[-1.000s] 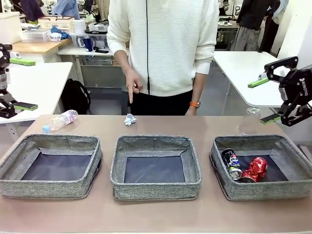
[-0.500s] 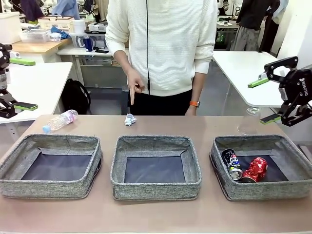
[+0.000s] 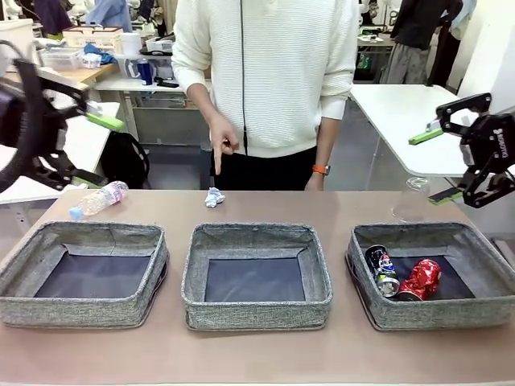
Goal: Sort the waste into the appropriate baskets.
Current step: Pick up the waste item pointed out by the person.
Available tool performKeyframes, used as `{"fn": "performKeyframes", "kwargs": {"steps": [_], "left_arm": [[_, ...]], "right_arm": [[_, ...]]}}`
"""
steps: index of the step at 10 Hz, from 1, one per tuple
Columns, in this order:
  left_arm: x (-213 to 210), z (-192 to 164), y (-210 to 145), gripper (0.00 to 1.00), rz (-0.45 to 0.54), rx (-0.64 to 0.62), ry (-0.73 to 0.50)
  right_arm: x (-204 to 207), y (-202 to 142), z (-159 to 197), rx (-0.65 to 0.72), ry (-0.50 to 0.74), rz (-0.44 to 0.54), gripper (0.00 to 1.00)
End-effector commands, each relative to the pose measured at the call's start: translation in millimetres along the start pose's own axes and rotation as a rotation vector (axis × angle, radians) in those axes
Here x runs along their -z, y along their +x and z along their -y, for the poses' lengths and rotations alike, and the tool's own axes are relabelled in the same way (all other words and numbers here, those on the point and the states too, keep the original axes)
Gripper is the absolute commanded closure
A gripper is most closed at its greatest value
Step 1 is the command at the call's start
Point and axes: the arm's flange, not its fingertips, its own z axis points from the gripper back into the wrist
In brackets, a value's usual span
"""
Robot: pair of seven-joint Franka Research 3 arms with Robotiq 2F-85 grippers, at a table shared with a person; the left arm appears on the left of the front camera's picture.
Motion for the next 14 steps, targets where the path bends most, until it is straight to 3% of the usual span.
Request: {"fn": "performKeyframes", "kwargs": {"steps": [1,3,4,5,6,8,9,10,11,14], "left_arm": [[52,12,21,0.0,0.082,0.058,0.289],[93,15,44,0.0,0.181,0.073,0.452],[102,18,50,0.0,0.201,0.098,0.466],[98,25,55,0.0,0.334,0.144,0.369],[102,19,33,0.0,0.174,0.152,0.434],[102,19,33,0.0,0.174,0.152,0.434],[109,17,44,0.0,0.22,0.162,0.427],[114,20,65,0.0,0.309,0.07,0.522],[128,27,98,0.0,0.236,0.054,0.609],[183,41,172,0.0,0.248,0.085,0.776]], "right_arm": [[-2,-1,-6,0.018,0.013,-0.009,0.0],[-2,-1,-6,0.018,0.013,-0.009,0.0],[-2,-1,-6,0.018,0.013,-0.009,0.0],[-2,-1,-6,0.018,0.013,-0.009,0.0],[-2,-1,-6,0.018,0.013,-0.009,0.0],[-2,-1,-6,0.018,0.013,-0.009,0.0],[-2,-1,-6,0.018,0.013,-0.009,0.0],[-2,-1,-6,0.018,0.013,-0.009,0.0],[-2,-1,-6,0.018,0.013,-0.009,0.0],[-2,-1,-6,0.018,0.013,-0.009,0.0]]}}
